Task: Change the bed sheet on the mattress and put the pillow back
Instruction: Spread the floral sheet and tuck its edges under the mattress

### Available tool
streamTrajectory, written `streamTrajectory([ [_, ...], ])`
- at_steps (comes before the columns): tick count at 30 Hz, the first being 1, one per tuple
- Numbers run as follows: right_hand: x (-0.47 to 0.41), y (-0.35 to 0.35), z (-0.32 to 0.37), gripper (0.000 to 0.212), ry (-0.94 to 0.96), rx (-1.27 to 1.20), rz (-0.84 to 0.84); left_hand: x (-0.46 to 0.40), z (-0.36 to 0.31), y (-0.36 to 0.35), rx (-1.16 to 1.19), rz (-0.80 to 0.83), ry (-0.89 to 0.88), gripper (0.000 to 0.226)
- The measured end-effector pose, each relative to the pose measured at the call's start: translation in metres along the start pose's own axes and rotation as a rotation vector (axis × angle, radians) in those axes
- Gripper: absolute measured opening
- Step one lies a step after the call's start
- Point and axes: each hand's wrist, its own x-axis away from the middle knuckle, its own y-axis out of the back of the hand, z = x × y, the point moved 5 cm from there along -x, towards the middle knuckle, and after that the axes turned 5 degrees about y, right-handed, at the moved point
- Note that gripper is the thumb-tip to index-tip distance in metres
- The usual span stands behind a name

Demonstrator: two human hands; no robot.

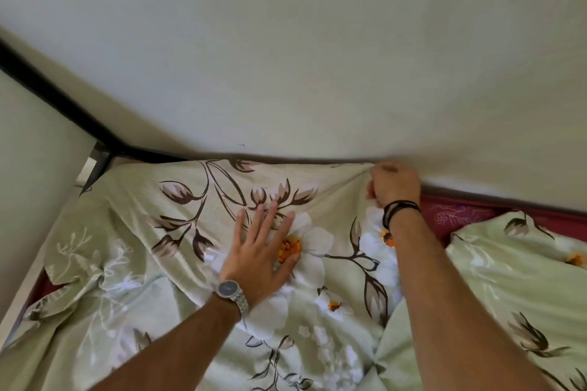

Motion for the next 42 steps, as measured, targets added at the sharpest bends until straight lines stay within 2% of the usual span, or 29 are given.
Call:
streamTrajectory([
  [1, 0.0, -0.007, -0.009, 0.025, -0.027, -0.143, -0.022, -0.004, -0.008, 0.001, -0.007, -0.005, -0.012, 0.076],
  [2, 0.001, -0.012, -0.018, 0.025, 0.025, -0.13, -0.022, -0.01, -0.016, 0.002, -0.01, -0.004, -0.027, 0.075],
  [3, 0.005, -0.019, -0.023, 0.023, 0.124, -0.017, 0.039, -0.017, -0.023, 0.004, -0.014, 0.005, -0.035, 0.075],
  [5, 0.014, -0.036, -0.034, 0.026, 0.309, 0.272, 0.262, -0.032, -0.039, 0.002, -0.014, 0.018, -0.04, 0.074],
  [7, 0.012, -0.046, -0.045, 0.036, 0.409, 0.502, 0.427, -0.039, -0.057, 0.0, 0.004, 0.022, -0.006, 0.074],
  [9, -0.006, -0.055, -0.051, 0.044, 0.363, 0.632, 0.499, -0.042, -0.068, -0.004, 0.013, -0.005, 0.054, 0.075],
  [12, -0.034, -0.077, -0.052, 0.056, 0.163, 0.754, 0.632, -0.045, -0.074, -0.006, 0.091, -0.023, 0.144, 0.078],
  [15, -0.043, -0.095, -0.046, 0.06, 0.072, 0.836, 0.806, -0.058, -0.069, 0.011, 0.331, -0.037, 0.145, 0.075],
  [16, -0.045, -0.097, -0.043, 0.057, 0.071, 0.881, 0.847, -0.065, -0.056, 0.023, 0.417, -0.076, 0.152, 0.069],
  [18, -0.052, -0.103, -0.038, 0.053, 0.078, 0.929, 0.905, -0.075, -0.005, 0.04, 0.347, -0.241, 0.24, 0.057],
  [19, -0.055, -0.106, -0.037, 0.052, 0.072, 0.935, 0.923, -0.076, 0.024, 0.042, 0.259, -0.305, 0.317, 0.055],
  [21, -0.06, -0.112, -0.041, 0.049, 0.125, 0.965, 0.906, -0.072, 0.064, 0.03, 0.135, -0.294, 0.422, 0.059],
  [24, -0.061, -0.113, -0.05, 0.047, 0.435, 0.965, 0.666, -0.075, 0.069, 0.004, 0.08, -0.215, 0.382, 0.064],
  [26, -0.055, -0.106, -0.052, 0.051, 0.533, 0.88, 0.567, -0.077, 0.068, 0.007, 0.093, -0.228, 0.373, 0.064],
  [31, -0.056, -0.1, -0.048, 0.044, 0.462, 0.912, 0.555, -0.077, 0.066, 0.01, 0.066, -0.212, 0.384, 0.065],
  [33, -0.054, -0.101, -0.048, 0.048, 0.379, 0.919, 0.603, -0.076, 0.063, 0.014, 0.051, -0.197, 0.384, 0.064],
  [36, -0.043, -0.108, -0.035, 0.056, 0.18, 0.896, 0.761, -0.072, 0.063, 0.021, 0.045, -0.219, 0.386, 0.06],
  [38, -0.036, -0.114, -0.023, 0.045, 0.183, 0.889, 0.856, -0.071, 0.06, 0.028, 0.061, -0.227, 0.378, 0.056],
  [40, -0.034, -0.115, -0.014, 0.025, 0.264, 0.922, 0.912, -0.073, 0.06, 0.045, 0.05, -0.246, 0.348, 0.046],
  [42, -0.038, -0.119, -0.014, 0.018, 0.242, 0.93, 0.984, -0.07, 0.067, 0.061, 0.032, -0.296, 0.313, 0.037],
])
